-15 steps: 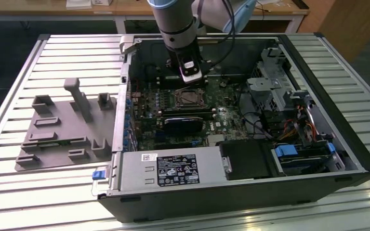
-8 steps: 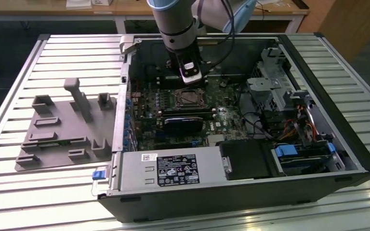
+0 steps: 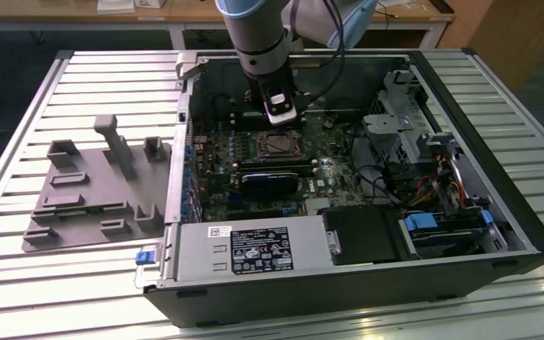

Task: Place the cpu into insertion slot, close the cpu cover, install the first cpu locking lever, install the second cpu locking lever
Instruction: 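Install the first cpu locking lever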

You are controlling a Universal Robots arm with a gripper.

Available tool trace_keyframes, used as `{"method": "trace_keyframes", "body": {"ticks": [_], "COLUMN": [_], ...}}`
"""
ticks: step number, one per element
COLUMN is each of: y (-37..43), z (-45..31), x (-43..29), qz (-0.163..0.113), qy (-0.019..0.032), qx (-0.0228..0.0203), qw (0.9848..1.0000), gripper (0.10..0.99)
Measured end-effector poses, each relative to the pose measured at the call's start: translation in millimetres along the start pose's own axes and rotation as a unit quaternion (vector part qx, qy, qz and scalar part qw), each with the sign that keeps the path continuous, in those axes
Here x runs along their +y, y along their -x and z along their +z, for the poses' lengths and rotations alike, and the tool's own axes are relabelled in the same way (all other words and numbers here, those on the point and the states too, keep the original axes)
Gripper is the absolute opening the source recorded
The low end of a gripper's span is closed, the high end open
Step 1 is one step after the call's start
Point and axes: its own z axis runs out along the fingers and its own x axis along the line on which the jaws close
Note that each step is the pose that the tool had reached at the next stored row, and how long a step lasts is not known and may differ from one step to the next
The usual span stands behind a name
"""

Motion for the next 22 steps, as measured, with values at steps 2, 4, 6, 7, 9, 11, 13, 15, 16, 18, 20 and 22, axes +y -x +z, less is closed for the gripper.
{"method": "trace_keyframes", "body": {"ticks": [2,4,6,7,9,11,13,15,16,18,20,22], "y": [0.0,0.0,0.1,0.2,0.3,0.6,0.9,1.2,1.4,1.6,1.8,2.0], "z": [0.5,0.9,1.2,1.4,1.7,1.9,2.2,2.4,2.5,2.7,2.9,3.2], "x": [-0.3,-0.6,-1.0,-1.2,-1.6,-2.2,-2.9,-3.5,-3.7,-4.1,-4.5,-4.7], "qz": [0.0,-0.001,-0.001,-0.001,-0.001,-0.001,-0.002,-0.002,-0.002,-0.002,-0.002,-0.002], "qy": [0.0001,0.0002,0.0002,0.0003,0.0003,0.0003,0.0003,0.0004,0.0004,0.0004,0.0004,0.0004], "qx": [0.0001,0.0001,0.0002,0.0002,0.0002,0.0003,0.0004,0.0004,0.0004,0.0005,0.0005,0.0006], "qw": [1.0,1.0,1.0,1.0,1.0,1.0,1.0,1.0,1.0,1.0,1.0,1.0], "gripper": [0.102,0.102,0.102,0.102,0.102,0.102,0.102,0.102,0.102,0.102,0.102,0.102]}}
